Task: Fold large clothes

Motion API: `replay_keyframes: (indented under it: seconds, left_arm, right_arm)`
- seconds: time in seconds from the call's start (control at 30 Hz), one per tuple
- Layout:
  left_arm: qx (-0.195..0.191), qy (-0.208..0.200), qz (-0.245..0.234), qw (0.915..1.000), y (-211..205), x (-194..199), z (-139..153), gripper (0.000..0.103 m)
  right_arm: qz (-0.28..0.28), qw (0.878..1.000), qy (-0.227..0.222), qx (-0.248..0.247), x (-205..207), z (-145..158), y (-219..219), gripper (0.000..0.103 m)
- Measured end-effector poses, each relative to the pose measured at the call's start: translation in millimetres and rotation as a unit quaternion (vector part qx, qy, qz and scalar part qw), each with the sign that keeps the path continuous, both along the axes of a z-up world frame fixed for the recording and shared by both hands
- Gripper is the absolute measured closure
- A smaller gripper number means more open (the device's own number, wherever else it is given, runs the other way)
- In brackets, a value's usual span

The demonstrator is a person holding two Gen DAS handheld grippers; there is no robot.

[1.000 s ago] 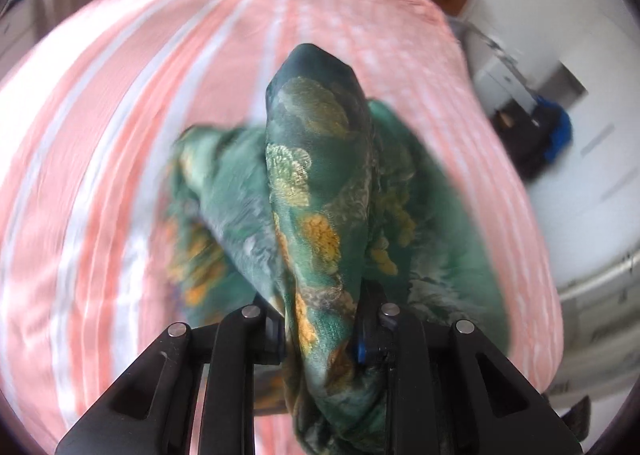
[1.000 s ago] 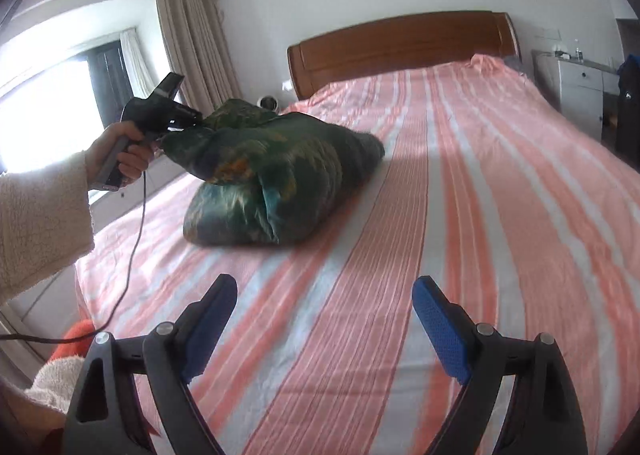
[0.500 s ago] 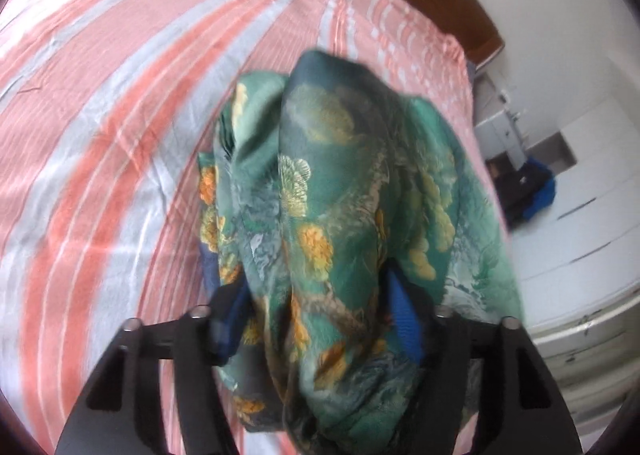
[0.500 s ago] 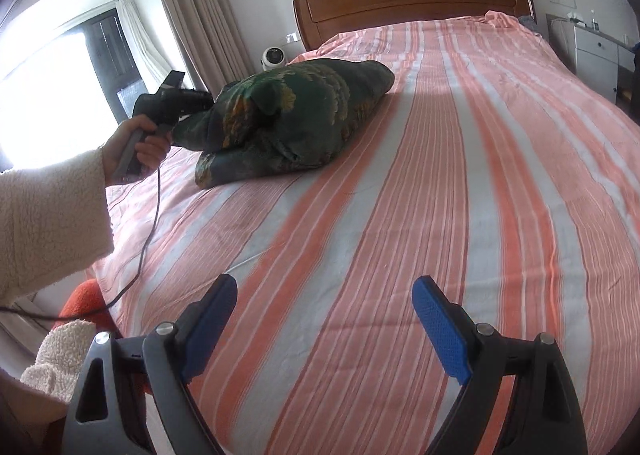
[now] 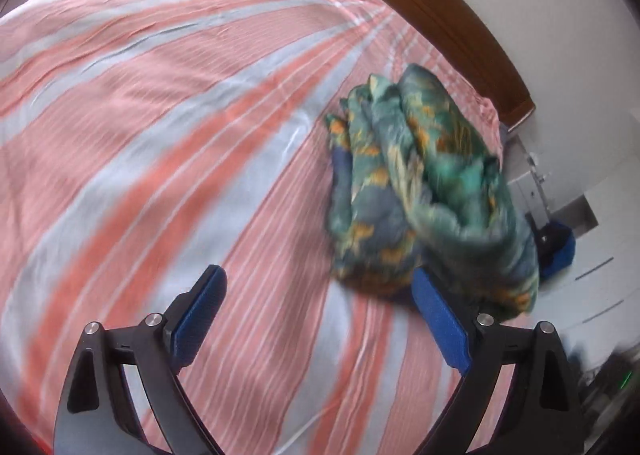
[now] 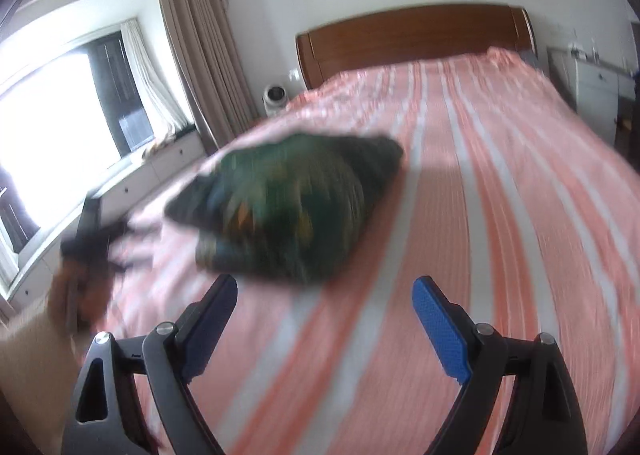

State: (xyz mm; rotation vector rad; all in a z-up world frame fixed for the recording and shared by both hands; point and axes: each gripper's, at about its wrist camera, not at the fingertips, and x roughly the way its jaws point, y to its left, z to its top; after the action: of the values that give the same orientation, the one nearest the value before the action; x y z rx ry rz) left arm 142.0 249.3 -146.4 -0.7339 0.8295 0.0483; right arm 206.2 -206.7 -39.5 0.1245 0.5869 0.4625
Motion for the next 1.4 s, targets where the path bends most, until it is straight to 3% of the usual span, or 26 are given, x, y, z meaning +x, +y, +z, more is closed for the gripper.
replay_keyframes:
  seconds: [0.13,0.23,0.33,0.4,0.47,0.63,0.7,0.8,0.9,1.0,1.13,1.2,1.3,1.4]
  left_arm:
    - [0.020,0.005,0.023,0.9995,-6.6,-16.1,-24.5,0.008]
    - [0.098,-0.006,0.011,0.9951,-16.8,-23.4,-37.9,0.008]
    - [0.186,0.005,-0.015,0.9824,-33.7,-16.8,-39.9,0.006]
    - [0.205,0.005,-0.028,0.9784,-39.3,-14.3,-41.8,0.004]
    - [0.215,0.007,-0.033,0.9760,-41.4,-12.3,-44.3,0.003]
    - [0.210,0.010,-0.036,0.9770,-35.6,-9.0,-45.5,0.001]
    - [0.208,0.010,-0.038,0.9773,-33.1,-9.2,-45.7,0.001]
    - [0.214,0.014,-0.043,0.9757,-32.5,-5.5,-46.4,0.000]
    - [0.238,0.024,-0.049,0.9698,-38.4,-1.0,-47.9,0.000]
    - [0.259,0.029,-0.054,0.9638,-42.8,0.3,-50.5,0.000]
    - [0.257,0.025,-0.060,0.9642,-40.1,-0.8,-50.9,0.000]
    - [0.258,0.025,-0.063,0.9639,-40.1,-1.0,-51.4,0.000]
    - [0.259,0.026,-0.064,0.9634,-40.0,-0.1,-52.2,0.000]
    - [0.259,0.027,-0.065,0.9632,-40.4,-0.4,-51.6,0.000]
  right_arm:
    - [0.062,0.997,0.007,-0.047,86.2,36.4,71.4,0.015]
    - [0.091,0.992,0.011,-0.082,137.4,36.0,134.8,0.015]
    - [0.126,0.982,0.060,-0.125,167.5,-7.1,196.9,0.014]
    - [0.133,0.971,0.075,-0.186,165.7,-42.1,225.6,0.013]
    - [0.134,0.961,0.055,-0.237,153.0,-67.8,243.4,0.012]
    - [0.142,0.958,0.079,-0.238,159.1,-60.6,235.8,0.012]
    - [0.146,0.957,0.098,-0.231,162.3,-34.4,234.3,0.012]
    - [0.146,0.972,0.091,-0.161,172.5,13.0,231.2,0.013]
    - [0.130,0.980,0.065,-0.136,194.9,37.7,248.0,0.013]
    - [0.121,0.976,0.080,-0.162,228.5,19.7,279.5,0.013]
    - [0.110,0.959,0.145,-0.219,255.5,-56.4,308.7,0.014]
    - [0.102,0.963,0.141,-0.204,255.4,-68.4,307.7,0.012]
    - [0.104,0.969,0.111,-0.194,244.6,-53.5,303.9,0.012]
    - [0.119,0.976,0.088,-0.157,224.8,-13.9,292.4,0.012]
